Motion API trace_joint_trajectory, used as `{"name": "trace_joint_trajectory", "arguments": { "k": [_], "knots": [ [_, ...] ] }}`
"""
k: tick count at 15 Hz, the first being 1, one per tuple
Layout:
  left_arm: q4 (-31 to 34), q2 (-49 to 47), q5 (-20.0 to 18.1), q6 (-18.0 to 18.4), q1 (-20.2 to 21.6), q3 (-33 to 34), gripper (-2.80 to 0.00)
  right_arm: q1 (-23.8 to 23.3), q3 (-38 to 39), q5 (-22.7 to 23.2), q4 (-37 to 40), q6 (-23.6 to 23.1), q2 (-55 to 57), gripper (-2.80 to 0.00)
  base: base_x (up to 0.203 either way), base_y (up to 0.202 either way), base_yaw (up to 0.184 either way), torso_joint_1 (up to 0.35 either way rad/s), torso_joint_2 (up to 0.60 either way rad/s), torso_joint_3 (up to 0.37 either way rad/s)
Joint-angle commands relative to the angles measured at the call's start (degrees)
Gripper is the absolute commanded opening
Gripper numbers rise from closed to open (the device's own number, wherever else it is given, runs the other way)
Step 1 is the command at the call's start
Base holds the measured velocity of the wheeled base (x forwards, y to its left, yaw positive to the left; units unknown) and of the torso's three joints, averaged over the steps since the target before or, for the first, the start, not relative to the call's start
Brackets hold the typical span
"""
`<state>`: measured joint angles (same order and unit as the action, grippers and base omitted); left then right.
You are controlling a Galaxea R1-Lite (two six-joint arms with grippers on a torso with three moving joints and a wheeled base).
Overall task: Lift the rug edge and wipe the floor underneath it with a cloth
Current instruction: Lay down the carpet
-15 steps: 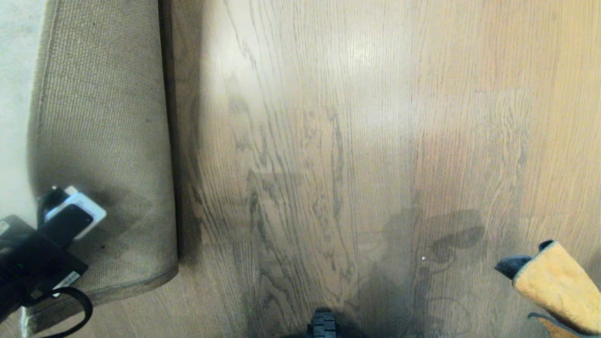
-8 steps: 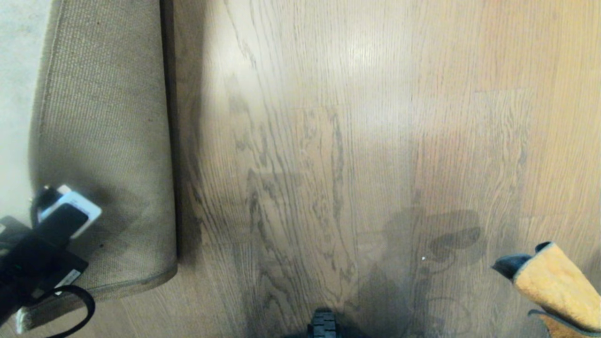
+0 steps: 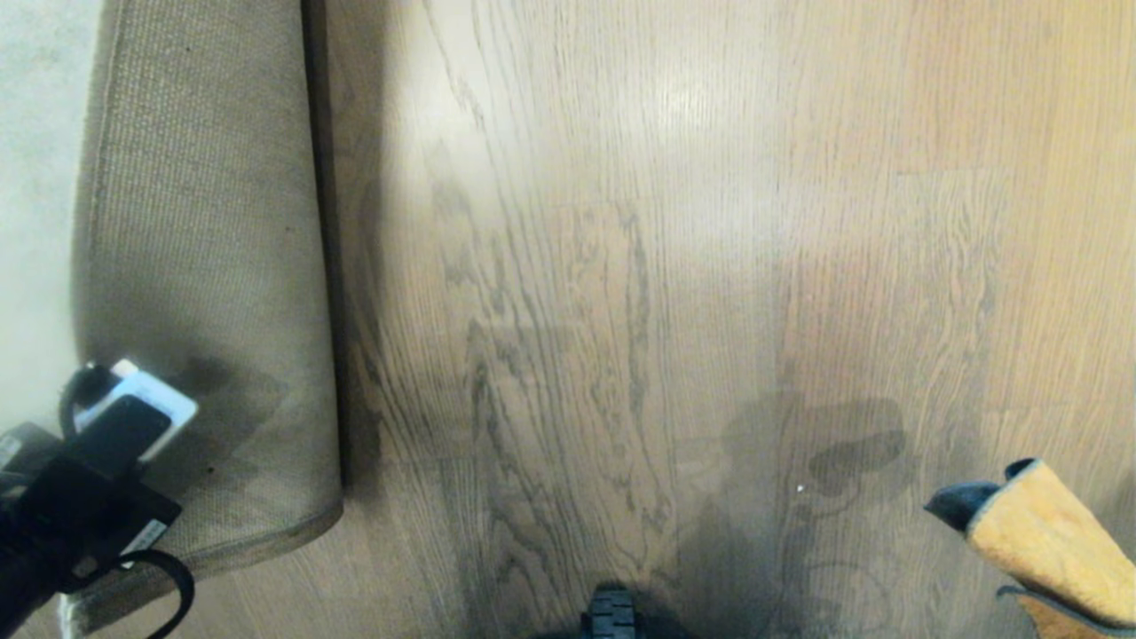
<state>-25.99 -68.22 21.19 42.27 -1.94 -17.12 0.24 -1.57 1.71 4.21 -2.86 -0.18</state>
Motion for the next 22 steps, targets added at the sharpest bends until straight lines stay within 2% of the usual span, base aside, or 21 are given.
{"name": "trace_joint_trajectory", "arguments": {
  "k": [1, 4, 7, 21, 22],
  "knots": [
    [0.4, 0.0, 0.0, -1.0, -3.1, 1.7, -2.80, 0.0, 0.0, 0.1, 0.0, 0.0, 0.2, -2.80, 0.000, 0.000, 0.000, 0.000, 0.00, 0.000],
    [0.6, -1.2, 0.0, -3.3, -6.0, 2.6, -2.80, 0.0, 0.0, 0.1, 0.0, 0.0, 0.2, -2.80, 0.000, 0.000, 0.000, 0.000, 0.00, 0.000],
    [0.3, -3.6, -0.4, -4.9, -6.5, 2.4, -2.80, 0.0, 0.0, 0.1, 0.0, 0.0, 0.2, -2.80, 0.000, 0.000, 0.000, 0.000, 0.00, 0.000],
    [0.4, -3.0, -0.6, -6.4, -6.5, 2.4, -2.80, 0.0, 0.0, 0.1, 0.0, 0.0, 0.2, -2.80, 0.000, 0.000, 0.000, 0.000, 0.00, 0.000],
    [0.4, -2.9, -0.7, -6.4, -6.5, 2.4, 0.00, 0.0, 0.0, 0.1, 0.0, 0.0, 0.2, -2.80, 0.000, 0.000, 0.000, 0.000, 0.00, 0.000]
  ]
}}
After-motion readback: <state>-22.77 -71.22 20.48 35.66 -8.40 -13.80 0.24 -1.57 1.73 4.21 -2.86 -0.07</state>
